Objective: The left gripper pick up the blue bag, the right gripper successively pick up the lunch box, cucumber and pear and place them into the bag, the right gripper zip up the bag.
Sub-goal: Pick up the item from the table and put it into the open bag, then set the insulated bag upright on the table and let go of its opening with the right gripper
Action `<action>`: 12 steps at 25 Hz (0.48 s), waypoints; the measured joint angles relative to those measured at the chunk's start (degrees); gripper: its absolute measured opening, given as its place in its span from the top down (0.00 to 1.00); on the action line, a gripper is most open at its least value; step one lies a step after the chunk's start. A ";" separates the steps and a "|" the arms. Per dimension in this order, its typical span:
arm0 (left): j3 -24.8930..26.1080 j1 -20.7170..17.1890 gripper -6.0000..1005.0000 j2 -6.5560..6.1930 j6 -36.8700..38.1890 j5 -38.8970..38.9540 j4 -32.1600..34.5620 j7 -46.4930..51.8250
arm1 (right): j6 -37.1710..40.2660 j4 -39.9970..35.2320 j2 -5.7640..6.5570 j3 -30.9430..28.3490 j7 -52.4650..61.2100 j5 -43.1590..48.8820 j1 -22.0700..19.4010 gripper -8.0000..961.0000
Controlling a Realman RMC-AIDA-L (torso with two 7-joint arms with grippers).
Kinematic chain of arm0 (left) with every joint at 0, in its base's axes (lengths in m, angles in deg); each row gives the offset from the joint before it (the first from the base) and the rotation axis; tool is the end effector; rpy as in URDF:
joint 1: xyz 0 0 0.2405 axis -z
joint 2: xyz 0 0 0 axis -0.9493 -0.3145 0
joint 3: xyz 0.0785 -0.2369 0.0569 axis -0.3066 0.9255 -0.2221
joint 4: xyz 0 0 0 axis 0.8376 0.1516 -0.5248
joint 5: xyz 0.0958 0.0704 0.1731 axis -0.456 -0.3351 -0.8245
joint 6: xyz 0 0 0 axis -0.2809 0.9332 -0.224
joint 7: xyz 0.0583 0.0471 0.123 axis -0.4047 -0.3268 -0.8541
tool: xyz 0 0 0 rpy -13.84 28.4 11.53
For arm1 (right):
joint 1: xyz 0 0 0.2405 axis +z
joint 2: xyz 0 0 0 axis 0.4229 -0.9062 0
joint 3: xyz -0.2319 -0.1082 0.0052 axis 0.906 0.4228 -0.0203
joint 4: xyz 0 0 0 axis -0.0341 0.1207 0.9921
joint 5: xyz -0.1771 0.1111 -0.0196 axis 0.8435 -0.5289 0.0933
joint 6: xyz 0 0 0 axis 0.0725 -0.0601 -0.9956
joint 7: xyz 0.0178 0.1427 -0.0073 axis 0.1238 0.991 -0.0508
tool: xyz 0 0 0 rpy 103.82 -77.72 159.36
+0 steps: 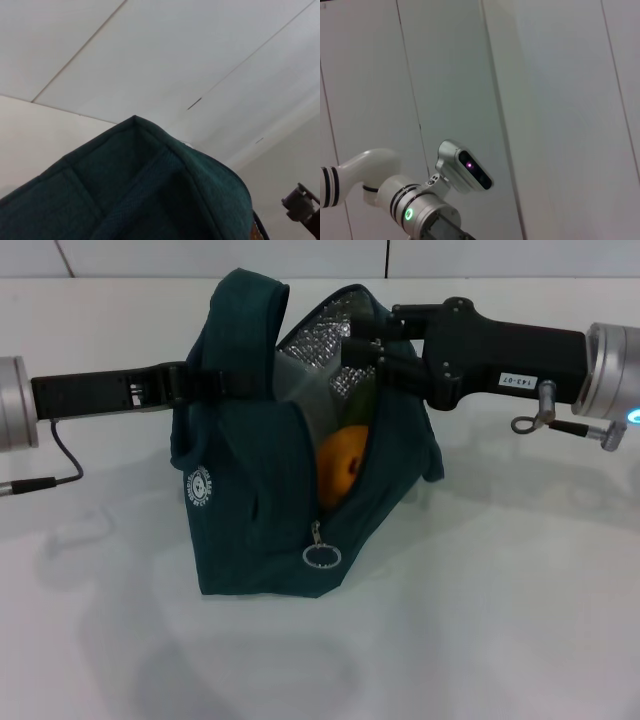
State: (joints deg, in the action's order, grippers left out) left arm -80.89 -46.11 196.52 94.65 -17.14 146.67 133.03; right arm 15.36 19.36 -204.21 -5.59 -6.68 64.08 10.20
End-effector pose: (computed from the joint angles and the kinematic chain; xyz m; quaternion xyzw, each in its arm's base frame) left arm -0.2250 0.3366 0.0427 -0.8217 -0.4889 -0.2876 0.0558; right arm 0.1492 0.3629 -0.0136 -0.9136 0.0989 0.3852 0.0842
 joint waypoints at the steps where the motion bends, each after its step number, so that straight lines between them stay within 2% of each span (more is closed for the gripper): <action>1: 0.02 -0.01 0.95 0.00 0.00 0.00 0.00 0.00 | 0.00 0.10 0.00 -0.34 0.00 -0.04 -0.03 0.87; 4: 0.07 -0.07 0.95 0.00 0.00 -0.06 -0.23 -0.13 | 0.61 -0.03 0.15 -2.85 -0.16 0.17 -0.66 0.79; 6: 0.09 -0.26 0.95 -0.01 0.00 -0.07 -0.52 -0.67 | 1.15 -0.54 0.53 -5.31 -0.45 0.94 -1.69 0.55; 8: 0.18 -0.50 0.95 -0.06 -0.04 -0.07 -0.57 -1.12 | 1.21 -0.65 0.76 -6.39 -0.55 1.27 -2.25 0.48; 9: 0.29 -0.57 0.95 -0.06 -0.07 -0.07 -0.60 -1.29 | 0.82 -0.38 1.36 -9.74 -0.70 1.98 -4.42 0.45; 12: 0.64 -0.69 0.95 -0.02 -0.16 -0.08 -0.77 -1.91 | 0.23 0.30 1.96 -12.33 -1.38 3.05 -6.12 0.34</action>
State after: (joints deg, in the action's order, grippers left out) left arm -80.25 -46.81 196.50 94.48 -17.21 145.90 131.12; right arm 15.59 19.66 -202.25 -17.93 -8.06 67.13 4.08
